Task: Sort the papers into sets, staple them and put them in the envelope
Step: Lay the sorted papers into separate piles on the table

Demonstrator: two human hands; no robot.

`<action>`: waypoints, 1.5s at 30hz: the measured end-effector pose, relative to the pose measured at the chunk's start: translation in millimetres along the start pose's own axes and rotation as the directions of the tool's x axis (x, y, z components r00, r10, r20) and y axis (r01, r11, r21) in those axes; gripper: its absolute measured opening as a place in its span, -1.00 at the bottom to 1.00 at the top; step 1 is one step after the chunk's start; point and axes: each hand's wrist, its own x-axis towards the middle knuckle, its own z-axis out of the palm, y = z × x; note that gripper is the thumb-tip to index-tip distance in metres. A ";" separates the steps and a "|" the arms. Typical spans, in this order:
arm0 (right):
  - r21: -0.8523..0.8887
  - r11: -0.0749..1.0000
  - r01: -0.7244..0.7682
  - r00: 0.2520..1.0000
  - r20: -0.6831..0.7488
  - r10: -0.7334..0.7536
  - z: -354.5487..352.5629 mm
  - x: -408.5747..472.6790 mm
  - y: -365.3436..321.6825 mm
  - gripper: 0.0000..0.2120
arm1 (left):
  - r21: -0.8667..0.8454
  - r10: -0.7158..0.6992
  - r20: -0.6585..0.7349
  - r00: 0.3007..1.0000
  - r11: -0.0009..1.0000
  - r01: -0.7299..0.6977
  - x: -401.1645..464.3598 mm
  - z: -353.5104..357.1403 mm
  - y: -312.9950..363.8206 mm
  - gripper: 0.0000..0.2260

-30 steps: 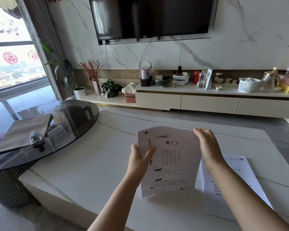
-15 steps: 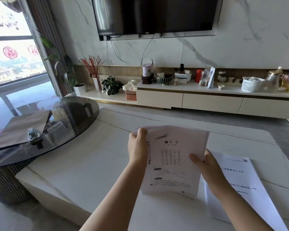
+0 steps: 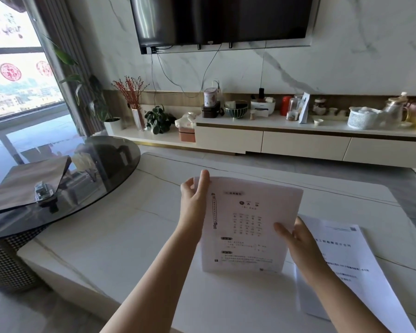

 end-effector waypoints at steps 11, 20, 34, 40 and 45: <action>-0.006 1.000 0.025 0.997 -0.067 -0.025 23.9 18.0 4.1 -0.77 | 0.344 0.084 -0.011 0.996 0.936 -0.075 1.8 -17.6 -64.1 -0.88; -0.027 0.997 -0.066 0.997 -0.053 0.064 33.9 0.0 45.4 -0.71 | 0.391 0.012 0.062 0.998 0.920 -0.036 -4.4 -36.9 -110.8 -0.84; -0.255 0.961 -0.112 0.985 0.102 0.142 44.4 21.5 29.7 -0.95 | 0.341 -0.166 -0.038 0.985 0.925 0.169 10.1 -78.7 -121.1 -0.84; 0.003 0.937 -0.350 0.923 0.170 0.345 75.8 30.4 34.2 -0.89 | 0.067 -0.347 -0.190 0.918 0.929 0.365 7.8 -125.7 -125.8 -0.90; 0.177 0.881 -0.439 0.898 0.120 0.424 142.0 34.5 53.4 -0.83 | -0.046 -0.416 -0.242 0.877 0.907 0.418 15.2 -146.5 -128.1 -0.88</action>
